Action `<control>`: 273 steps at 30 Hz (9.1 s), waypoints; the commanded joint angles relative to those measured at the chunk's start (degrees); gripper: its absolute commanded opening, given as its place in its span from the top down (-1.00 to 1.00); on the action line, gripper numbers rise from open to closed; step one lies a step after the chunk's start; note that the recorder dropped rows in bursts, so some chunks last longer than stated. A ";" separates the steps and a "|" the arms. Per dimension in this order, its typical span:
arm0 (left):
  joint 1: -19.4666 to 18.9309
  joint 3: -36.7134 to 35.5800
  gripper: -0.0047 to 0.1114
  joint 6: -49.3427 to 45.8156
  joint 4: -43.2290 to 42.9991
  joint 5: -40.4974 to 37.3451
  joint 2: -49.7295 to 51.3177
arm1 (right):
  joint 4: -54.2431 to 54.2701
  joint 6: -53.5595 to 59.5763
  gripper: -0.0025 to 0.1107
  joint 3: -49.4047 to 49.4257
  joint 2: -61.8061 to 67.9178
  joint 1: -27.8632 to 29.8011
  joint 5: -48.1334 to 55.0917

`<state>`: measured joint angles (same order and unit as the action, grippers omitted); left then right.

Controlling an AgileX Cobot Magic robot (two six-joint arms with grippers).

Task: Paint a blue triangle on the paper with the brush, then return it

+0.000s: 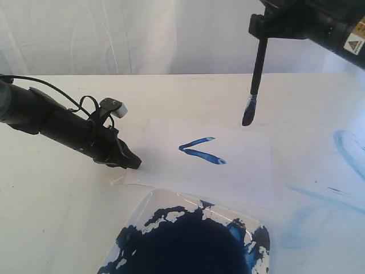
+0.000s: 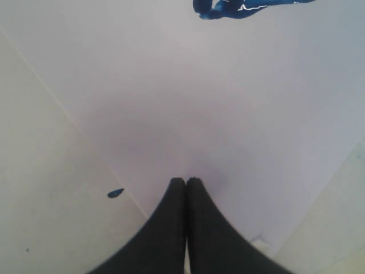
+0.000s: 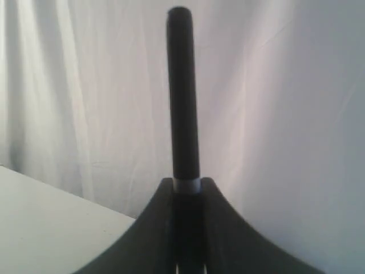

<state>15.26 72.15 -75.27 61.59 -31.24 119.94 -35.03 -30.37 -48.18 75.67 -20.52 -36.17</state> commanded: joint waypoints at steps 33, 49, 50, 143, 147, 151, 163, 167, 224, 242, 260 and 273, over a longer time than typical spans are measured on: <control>0.16 -0.46 0.92 -0.09 0.05 -0.16 -0.35 | -31.25 -33.27 0.96 -12.48 23.92 16.42 -32.89; 0.16 -0.46 0.92 -0.09 0.05 -0.16 -0.35 | -24.60 -24.95 0.96 -12.48 23.92 10.27 -15.19; 0.16 -0.46 0.92 -0.09 0.05 -0.16 -0.35 | -24.60 -24.95 0.96 -12.48 23.92 10.27 -15.19; 0.16 -0.46 0.92 -0.09 0.05 -0.24 -0.35 | -16.26 -19.04 0.96 -12.36 29.88 7.92 -13.95; 0.16 -0.46 0.92 -0.09 0.05 -0.24 -0.35 | -15.47 -18.86 0.96 -12.36 29.88 7.92 -13.95; 0.16 -0.46 0.92 -0.09 0.05 -0.24 -0.35 | -15.37 -18.86 0.96 -12.36 30.27 7.92 -14.06; 0.16 -0.46 0.92 -0.09 0.05 -0.24 -0.35 | -9.98 -14.45 0.96 -12.46 31.84 7.92 -16.90; 0.16 -0.46 0.92 -0.09 0.05 -0.24 -0.35 | -9.13 -13.86 0.96 -12.46 31.94 7.92 -16.63; 0.16 -0.46 0.92 0.03 0.05 -0.24 -0.35 | -1.18 -3.43 0.96 -15.73 36.43 3.43 -17.44; 0.16 -0.46 0.92 0.03 0.05 -0.24 -0.35 | -7.39 -9.96 0.96 -15.73 32.38 3.43 -9.26; 0.16 -0.46 0.92 0.03 0.05 -0.24 -0.35 | -17.37 -16.88 0.96 -15.73 28.75 3.43 -2.73; 0.16 -0.46 0.92 0.03 0.05 -0.24 -0.35 | -17.07 -15.57 0.96 -15.73 27.16 3.43 -7.93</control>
<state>15.26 72.15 -75.27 61.59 -31.34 119.94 -53.51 -48.74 -63.81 103.43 -17.14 -41.28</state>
